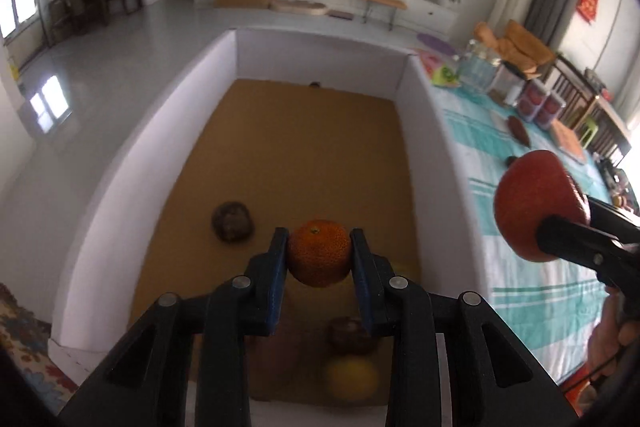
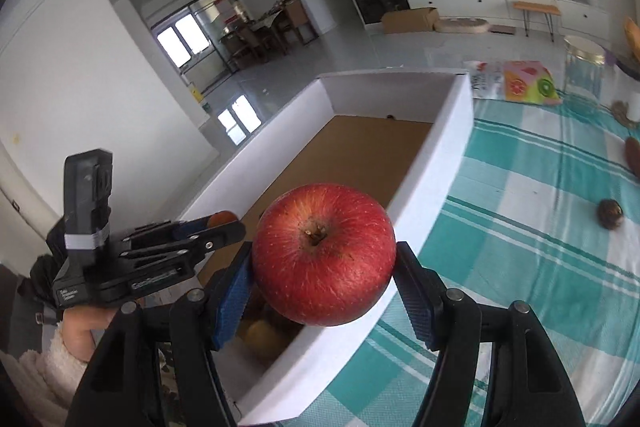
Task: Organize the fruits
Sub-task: 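Carry the tangerine and apple over the box and open both tools, then move both open tools back over the tablecloth toward the last fruits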
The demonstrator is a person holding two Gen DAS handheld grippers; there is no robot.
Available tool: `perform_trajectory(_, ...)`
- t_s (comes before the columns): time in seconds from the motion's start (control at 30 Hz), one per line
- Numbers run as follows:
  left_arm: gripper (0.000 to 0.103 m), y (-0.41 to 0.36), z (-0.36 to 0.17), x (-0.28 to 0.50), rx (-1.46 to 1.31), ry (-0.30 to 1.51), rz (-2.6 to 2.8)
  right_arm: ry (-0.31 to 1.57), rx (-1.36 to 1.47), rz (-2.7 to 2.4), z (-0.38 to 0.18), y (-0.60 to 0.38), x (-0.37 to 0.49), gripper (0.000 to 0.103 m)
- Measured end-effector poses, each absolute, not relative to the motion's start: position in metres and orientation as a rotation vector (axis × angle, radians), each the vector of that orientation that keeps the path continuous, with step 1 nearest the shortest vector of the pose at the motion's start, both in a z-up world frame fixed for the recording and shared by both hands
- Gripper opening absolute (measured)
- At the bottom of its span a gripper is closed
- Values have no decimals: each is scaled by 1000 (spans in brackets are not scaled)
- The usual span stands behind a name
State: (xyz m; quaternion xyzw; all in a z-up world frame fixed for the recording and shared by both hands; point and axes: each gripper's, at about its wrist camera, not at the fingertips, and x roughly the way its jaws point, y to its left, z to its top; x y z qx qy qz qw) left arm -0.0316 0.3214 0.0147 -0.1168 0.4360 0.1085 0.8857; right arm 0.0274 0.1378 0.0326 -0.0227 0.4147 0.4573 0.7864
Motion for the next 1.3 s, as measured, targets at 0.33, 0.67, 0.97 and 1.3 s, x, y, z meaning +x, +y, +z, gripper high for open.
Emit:
perform_trajectory(0.33,32,358,-25,-52,-287,1026,337,995,-296,1013,-23,236,-5,68)
perform_trajectory(0.67,74,353,-5,-66,-345,892,347,794,-162,962,20,182,-5,93)
perform_trajectory(0.97,81,268,47,-56,-278,724,149,704,-65,527,-19,9,27,103)
perform_trajectory(1.3,85,92,7,-6,-175,850,-249,792,50,4,-83,-191,49,103)
